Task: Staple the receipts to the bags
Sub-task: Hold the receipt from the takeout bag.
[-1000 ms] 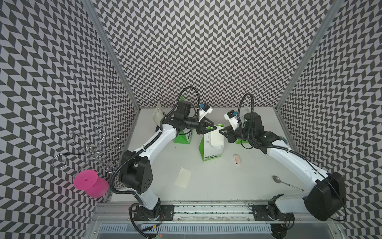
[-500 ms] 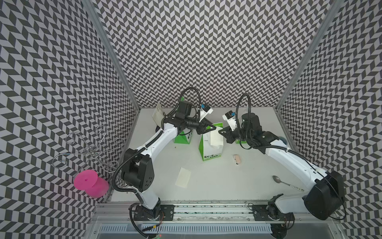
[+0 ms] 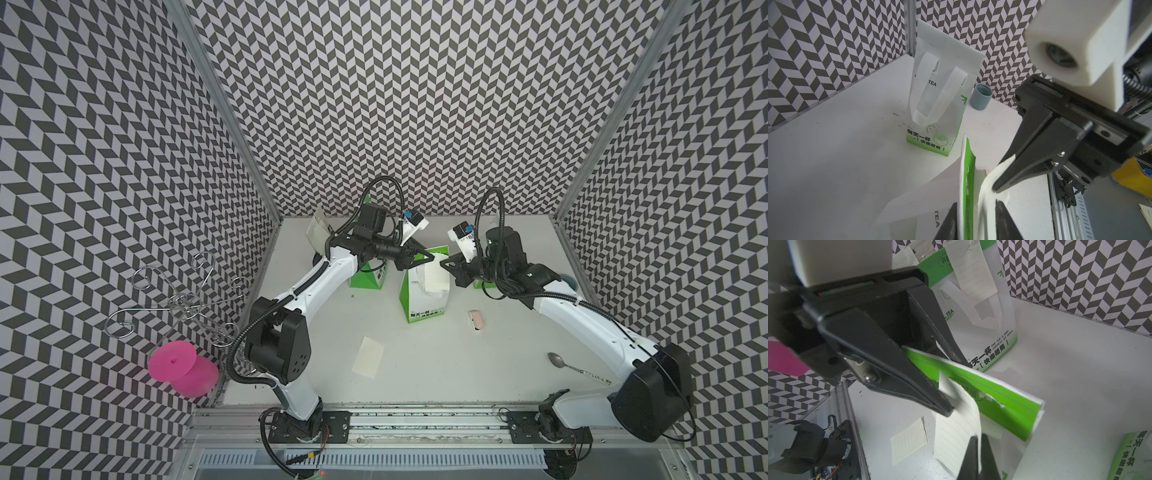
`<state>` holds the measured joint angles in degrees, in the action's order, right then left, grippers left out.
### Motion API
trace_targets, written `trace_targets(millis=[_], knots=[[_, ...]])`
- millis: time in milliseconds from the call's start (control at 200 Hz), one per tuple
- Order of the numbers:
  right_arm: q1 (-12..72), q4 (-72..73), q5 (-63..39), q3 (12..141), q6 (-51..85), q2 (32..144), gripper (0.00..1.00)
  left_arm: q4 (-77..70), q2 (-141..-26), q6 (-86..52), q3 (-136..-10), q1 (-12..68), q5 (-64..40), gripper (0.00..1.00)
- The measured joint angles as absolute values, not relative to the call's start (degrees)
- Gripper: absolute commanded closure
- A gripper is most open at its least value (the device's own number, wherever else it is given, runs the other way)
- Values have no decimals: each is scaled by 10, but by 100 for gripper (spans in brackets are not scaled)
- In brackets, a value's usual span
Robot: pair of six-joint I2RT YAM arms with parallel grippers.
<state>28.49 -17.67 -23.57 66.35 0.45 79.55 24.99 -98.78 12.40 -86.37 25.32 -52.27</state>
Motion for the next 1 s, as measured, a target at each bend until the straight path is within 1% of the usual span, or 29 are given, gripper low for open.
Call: trace_targets(millis=[80,260,436,616,871,956,981,996], knots=[[285,-177,-236,668,4,797,100,250,-988,126,-864,255,-523,74],[289,-176,-234,683,4,804,100,254,-988,131,-864,259,-521,79],[291,-179,-229,683,1,808,100,257,-988,135,-872,259,-520,76],[292,-180,-221,683,-1,809,100,258,-988,135,-874,259,-518,79],[294,-180,-218,683,-3,810,100,259,-988,140,-874,259,-514,93],[295,-180,-215,683,-3,811,100,259,-988,142,-874,259,-511,100],[295,-180,-214,683,-2,811,100,259,-988,143,-874,259,-510,100],[295,-180,-214,683,-2,811,98,259,-988,141,-874,259,-510,100]])
